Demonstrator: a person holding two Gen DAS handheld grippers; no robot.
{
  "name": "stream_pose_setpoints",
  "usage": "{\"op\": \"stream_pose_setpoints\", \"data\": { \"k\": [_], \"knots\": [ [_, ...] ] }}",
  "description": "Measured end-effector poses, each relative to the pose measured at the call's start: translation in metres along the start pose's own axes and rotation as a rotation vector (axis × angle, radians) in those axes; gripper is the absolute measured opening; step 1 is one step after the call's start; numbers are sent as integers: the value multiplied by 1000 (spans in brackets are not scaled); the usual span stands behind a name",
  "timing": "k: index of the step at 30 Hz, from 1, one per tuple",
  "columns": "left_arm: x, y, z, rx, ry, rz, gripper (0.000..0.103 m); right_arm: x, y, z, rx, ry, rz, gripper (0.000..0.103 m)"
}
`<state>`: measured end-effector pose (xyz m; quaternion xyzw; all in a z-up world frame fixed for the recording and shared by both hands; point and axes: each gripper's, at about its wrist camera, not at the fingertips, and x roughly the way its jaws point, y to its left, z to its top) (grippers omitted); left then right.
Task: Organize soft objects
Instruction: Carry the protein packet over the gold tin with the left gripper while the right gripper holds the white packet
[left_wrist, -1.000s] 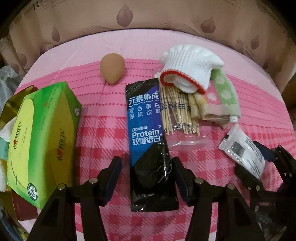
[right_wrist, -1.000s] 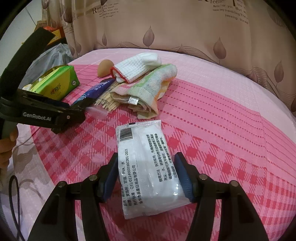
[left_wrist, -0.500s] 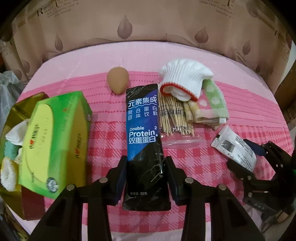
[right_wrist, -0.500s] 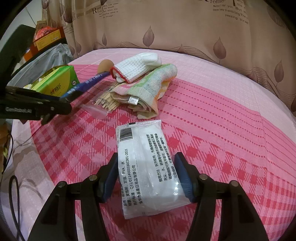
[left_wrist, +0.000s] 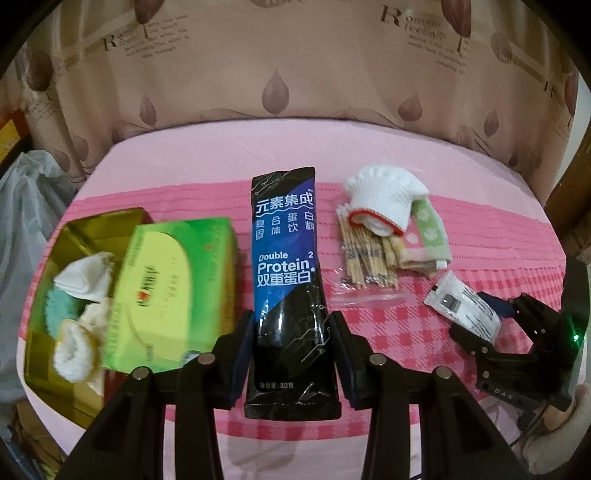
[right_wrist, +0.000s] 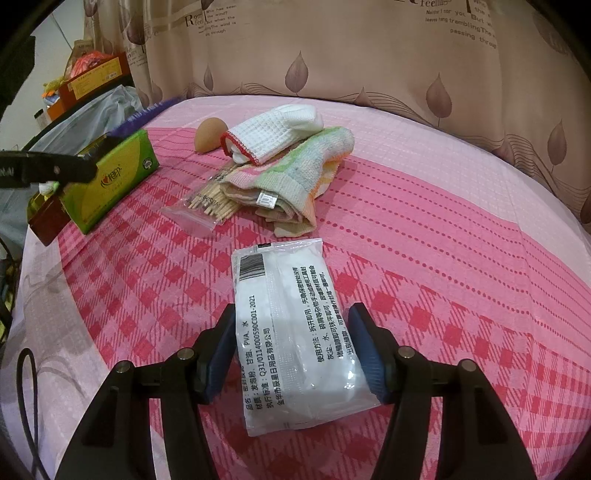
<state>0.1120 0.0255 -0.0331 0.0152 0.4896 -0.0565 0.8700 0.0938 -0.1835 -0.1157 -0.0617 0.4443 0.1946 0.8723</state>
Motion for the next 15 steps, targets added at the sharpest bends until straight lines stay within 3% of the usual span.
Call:
{"op": "stream_pose_setpoints", "data": {
  "k": [15],
  "knots": [
    [-36, 106, 18, -95, -68, 170, 41, 1, 1, 0, -1, 1, -2, 59]
  ]
}}
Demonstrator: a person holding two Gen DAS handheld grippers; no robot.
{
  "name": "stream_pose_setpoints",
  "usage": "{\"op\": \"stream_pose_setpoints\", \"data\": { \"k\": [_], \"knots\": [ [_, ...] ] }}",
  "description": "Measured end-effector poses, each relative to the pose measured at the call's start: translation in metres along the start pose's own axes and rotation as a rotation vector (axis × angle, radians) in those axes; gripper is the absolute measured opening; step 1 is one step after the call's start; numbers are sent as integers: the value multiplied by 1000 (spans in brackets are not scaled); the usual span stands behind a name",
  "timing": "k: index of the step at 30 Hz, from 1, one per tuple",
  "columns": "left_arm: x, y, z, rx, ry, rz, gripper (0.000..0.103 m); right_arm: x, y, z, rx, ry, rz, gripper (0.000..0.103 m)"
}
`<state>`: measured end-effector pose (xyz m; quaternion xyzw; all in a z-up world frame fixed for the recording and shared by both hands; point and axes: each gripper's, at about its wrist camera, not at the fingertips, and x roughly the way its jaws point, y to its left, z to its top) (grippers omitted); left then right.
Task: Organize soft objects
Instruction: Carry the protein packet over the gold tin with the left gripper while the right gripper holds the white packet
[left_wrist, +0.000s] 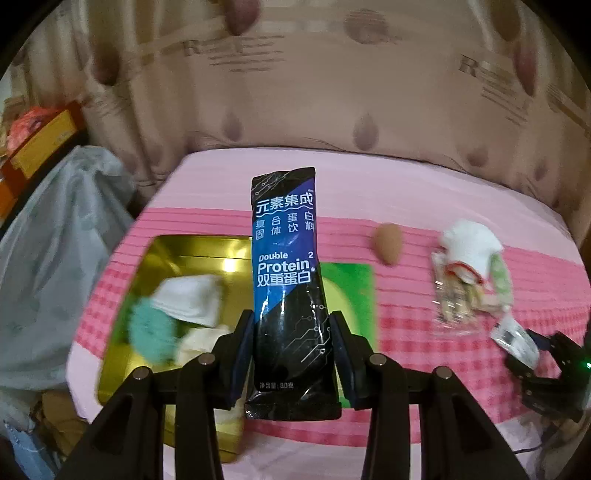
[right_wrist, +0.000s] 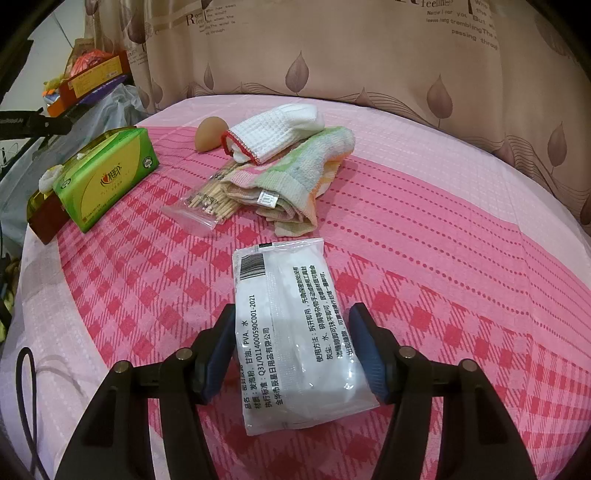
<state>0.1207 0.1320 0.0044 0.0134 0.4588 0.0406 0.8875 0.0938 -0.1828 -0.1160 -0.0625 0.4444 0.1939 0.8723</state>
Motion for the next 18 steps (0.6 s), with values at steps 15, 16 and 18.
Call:
{"op": "stream_pose_setpoints", "data": {
  "k": [15, 16, 18],
  "knots": [
    [49, 98, -15, -55, 102, 156, 41, 1, 0, 0, -1, 1, -3, 59],
    [53, 100, -17, -55, 112, 157, 41, 1, 0, 0, -2, 1, -3, 59],
    [61, 106, -22, -62, 133, 164, 41, 1, 0, 0, -3, 2, -3, 60]
  ]
}}
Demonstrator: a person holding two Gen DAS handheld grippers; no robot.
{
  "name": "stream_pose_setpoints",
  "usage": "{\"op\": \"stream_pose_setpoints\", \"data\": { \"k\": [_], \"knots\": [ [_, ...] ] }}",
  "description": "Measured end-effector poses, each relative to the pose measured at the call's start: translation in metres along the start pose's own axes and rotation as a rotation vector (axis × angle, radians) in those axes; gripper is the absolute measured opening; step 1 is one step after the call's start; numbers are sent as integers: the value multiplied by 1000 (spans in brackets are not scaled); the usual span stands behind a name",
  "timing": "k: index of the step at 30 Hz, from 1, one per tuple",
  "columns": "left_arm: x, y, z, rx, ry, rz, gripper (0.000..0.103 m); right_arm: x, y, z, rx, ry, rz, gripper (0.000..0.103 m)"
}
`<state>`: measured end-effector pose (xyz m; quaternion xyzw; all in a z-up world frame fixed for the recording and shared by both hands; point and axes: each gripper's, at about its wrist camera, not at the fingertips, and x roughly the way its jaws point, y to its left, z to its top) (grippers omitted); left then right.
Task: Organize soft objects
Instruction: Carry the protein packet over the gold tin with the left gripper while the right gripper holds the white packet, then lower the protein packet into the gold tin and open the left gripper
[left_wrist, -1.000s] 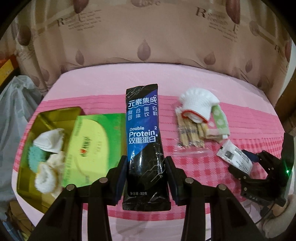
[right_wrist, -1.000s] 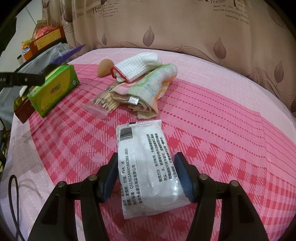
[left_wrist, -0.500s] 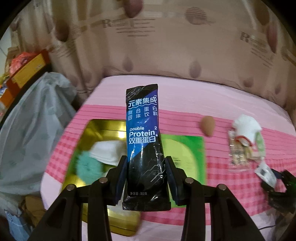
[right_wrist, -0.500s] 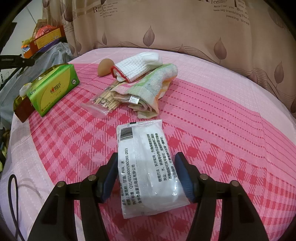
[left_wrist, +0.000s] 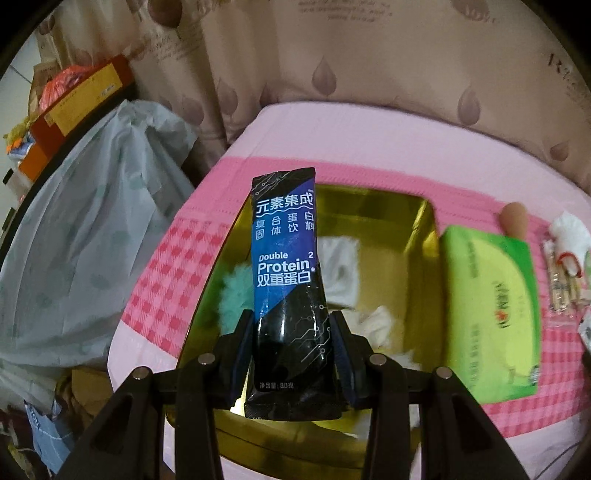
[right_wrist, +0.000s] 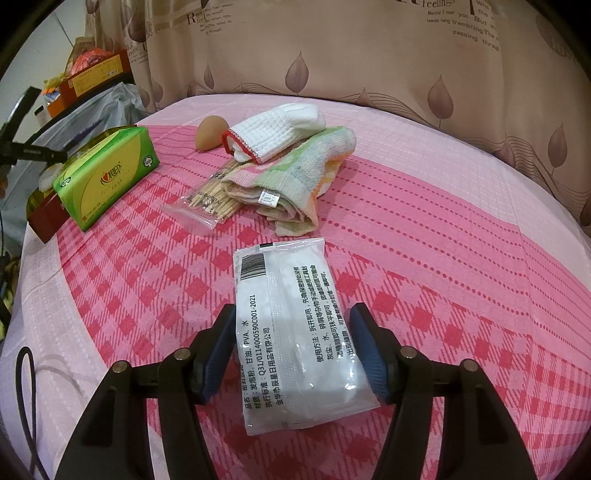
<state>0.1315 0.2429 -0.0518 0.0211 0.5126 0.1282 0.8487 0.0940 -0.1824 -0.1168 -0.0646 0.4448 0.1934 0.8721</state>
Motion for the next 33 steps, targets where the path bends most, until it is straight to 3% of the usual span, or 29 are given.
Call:
{"op": "stream_pose_setpoints", "data": {
  "k": [8, 22, 33],
  "knots": [
    [25, 14, -12, -29, 47, -24, 41, 1, -1, 0, -4, 1, -5, 61],
    [30, 17, -18, -55, 53, -69, 45, 1, 0, 0, -6, 2, -7, 61],
    [-1, 24, -20, -116, -48, -113, 54, 1, 1, 0, -4, 2, -6, 61]
  ]
}}
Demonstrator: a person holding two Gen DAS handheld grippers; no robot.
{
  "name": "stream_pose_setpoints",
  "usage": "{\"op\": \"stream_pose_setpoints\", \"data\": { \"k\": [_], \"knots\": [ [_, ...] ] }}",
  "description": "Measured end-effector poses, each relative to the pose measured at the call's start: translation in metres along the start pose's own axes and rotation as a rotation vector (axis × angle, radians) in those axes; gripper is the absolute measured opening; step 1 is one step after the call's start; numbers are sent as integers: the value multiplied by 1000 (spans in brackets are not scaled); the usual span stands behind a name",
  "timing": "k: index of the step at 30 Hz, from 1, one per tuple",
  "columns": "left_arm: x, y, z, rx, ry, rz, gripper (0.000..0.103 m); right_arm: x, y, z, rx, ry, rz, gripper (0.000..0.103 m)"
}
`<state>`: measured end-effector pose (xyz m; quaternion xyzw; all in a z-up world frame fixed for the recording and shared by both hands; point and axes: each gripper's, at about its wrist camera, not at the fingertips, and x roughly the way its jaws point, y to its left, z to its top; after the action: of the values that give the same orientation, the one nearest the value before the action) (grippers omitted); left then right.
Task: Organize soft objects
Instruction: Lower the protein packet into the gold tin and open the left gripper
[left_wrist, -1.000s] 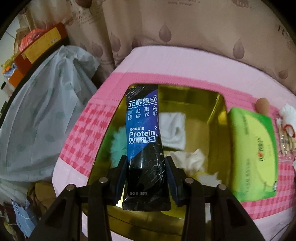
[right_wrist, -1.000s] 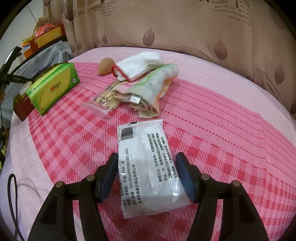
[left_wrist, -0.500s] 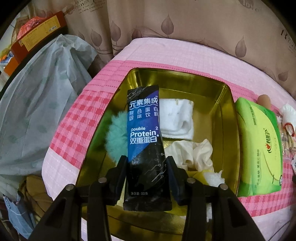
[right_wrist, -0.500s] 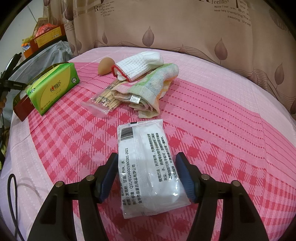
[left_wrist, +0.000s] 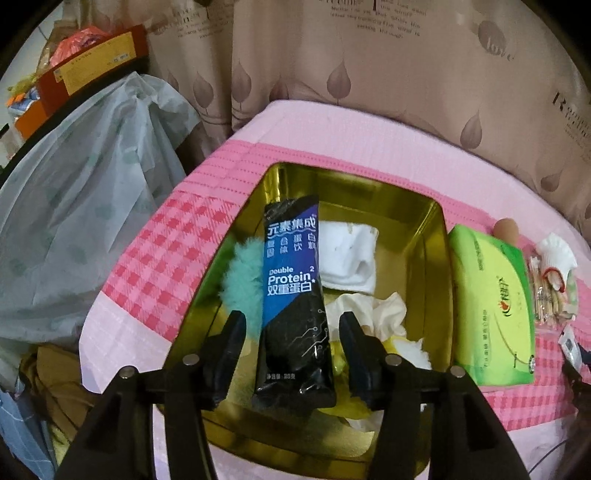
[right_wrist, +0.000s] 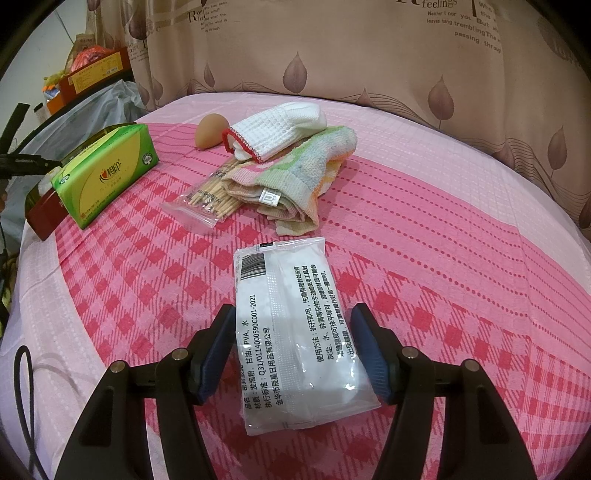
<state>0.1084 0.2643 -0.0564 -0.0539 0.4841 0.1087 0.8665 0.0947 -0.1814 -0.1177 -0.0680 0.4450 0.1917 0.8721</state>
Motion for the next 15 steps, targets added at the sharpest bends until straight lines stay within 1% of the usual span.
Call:
{"op": "stream_pose_setpoints", "data": {
  "k": [2, 6, 7, 8, 11, 15],
  "knots": [
    [-7, 3, -1, -10, -21, 2, 54, 0, 0, 0, 4, 0, -6, 61],
    [-18, 9, -4, -41, -58, 30, 54, 0, 1, -1, 16, 1, -23, 60],
    [-19, 11, -4, -51, -66, 37, 54, 0, 1, -2, 16, 0, -28, 59],
    [-21, 14, -5, -57, -71, 41, 54, 0, 3, -2, 16, -1, -33, 55],
    [-20, 17, -4, -67, -73, 64, 54, -2, 6, -3, 28, -2, -48, 50],
    [-19, 19, -6, -70, -65, 67, 54, -7, 11, -3, 48, -3, -80, 48]
  ]
}}
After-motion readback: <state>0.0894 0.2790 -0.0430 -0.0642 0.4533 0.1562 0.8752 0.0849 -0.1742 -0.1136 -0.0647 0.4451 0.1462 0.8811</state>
